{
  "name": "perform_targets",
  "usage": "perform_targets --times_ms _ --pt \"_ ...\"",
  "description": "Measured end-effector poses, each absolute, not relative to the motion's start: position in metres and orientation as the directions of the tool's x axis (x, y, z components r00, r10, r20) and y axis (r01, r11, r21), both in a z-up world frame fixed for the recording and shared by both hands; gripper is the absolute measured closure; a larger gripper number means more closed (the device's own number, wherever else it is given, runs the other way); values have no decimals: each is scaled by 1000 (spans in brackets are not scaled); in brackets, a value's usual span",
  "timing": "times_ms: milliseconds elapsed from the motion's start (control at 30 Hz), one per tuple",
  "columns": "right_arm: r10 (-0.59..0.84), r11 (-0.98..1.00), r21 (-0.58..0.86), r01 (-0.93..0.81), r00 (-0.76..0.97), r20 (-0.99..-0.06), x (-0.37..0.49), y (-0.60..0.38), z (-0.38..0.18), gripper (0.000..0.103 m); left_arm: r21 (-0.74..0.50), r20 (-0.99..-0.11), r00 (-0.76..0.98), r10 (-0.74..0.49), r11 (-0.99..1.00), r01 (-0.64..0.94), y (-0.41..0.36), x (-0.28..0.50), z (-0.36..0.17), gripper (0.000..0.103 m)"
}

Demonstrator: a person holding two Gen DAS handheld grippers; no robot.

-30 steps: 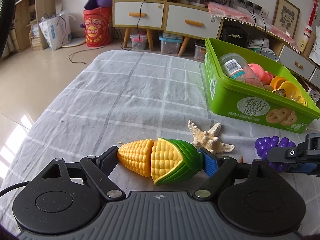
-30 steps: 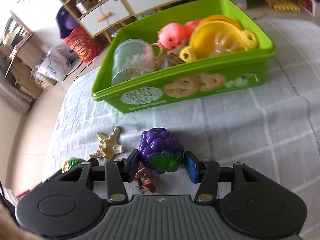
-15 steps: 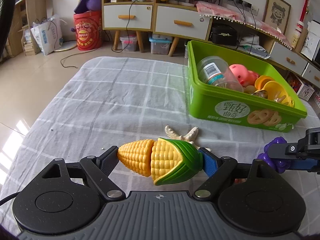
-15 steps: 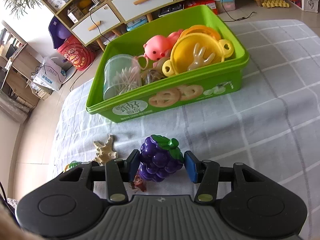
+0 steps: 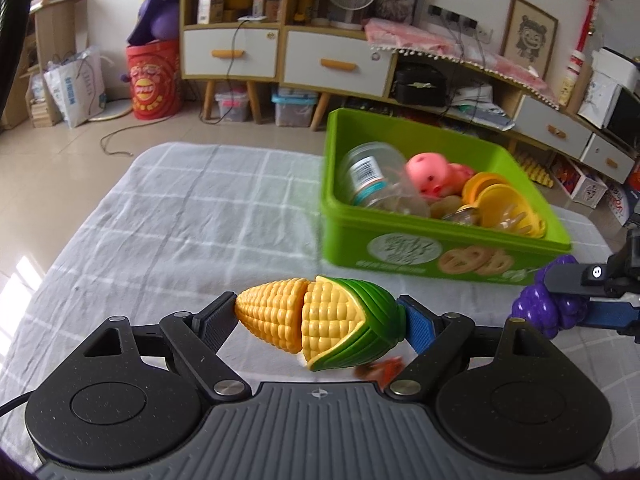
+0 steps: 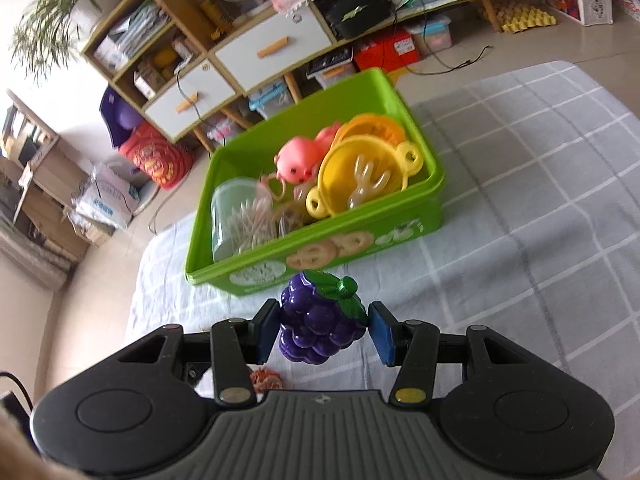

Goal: Organize rigid objects
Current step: 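Carry the grapes and corn over the green bin and open both tools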

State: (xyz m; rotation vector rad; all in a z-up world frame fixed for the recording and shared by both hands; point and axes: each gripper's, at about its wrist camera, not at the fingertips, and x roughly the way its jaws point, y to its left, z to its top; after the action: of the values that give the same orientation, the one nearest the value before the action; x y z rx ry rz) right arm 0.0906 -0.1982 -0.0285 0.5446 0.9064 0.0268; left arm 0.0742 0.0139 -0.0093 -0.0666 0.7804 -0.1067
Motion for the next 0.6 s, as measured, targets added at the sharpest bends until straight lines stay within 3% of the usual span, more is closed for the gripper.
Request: perform_targets --times_ms 367,600 --pt "236 683 648 336 739 -632 92 -253 -21 70 -82 -659 734 -163 986 145 -21 94 13 17" --pt "166 697 622 358 763 -625 114 -255 -16 70 -8 -657 733 -174 974 225 -54 122 15 17"
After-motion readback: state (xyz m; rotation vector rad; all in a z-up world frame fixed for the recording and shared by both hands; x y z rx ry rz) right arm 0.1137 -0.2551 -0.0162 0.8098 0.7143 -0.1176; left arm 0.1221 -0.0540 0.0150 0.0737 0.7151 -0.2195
